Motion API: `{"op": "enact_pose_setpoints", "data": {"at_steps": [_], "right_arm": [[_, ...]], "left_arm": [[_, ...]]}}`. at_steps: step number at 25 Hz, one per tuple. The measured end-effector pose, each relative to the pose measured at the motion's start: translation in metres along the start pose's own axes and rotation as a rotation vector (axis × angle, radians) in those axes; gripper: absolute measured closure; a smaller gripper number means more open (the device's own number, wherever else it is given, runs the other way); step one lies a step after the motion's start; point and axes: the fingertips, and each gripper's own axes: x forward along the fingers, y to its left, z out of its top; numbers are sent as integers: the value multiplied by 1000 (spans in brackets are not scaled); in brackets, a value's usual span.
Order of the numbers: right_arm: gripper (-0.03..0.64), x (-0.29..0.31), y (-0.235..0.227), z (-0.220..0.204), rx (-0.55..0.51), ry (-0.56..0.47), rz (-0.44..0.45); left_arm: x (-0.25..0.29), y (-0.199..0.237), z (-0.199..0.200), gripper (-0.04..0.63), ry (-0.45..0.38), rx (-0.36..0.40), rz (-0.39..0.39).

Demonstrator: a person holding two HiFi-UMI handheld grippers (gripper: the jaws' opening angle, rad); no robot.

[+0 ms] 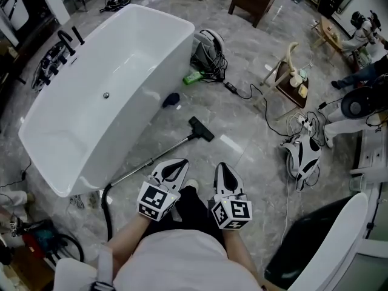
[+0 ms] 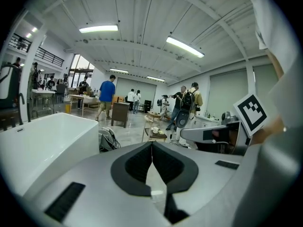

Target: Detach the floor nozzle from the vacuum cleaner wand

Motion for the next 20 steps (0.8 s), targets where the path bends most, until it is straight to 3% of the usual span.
{"op": "enact_pose_setpoints", "data": {"at_steps": [13,20], "right_arm": [[600,51,-52,12,16,19,63],[600,67,-63,5,22,43,87]], "left_arm": [[68,12,7,584,11,-13,43],[79,18,5,584,26,-17,67]]}}
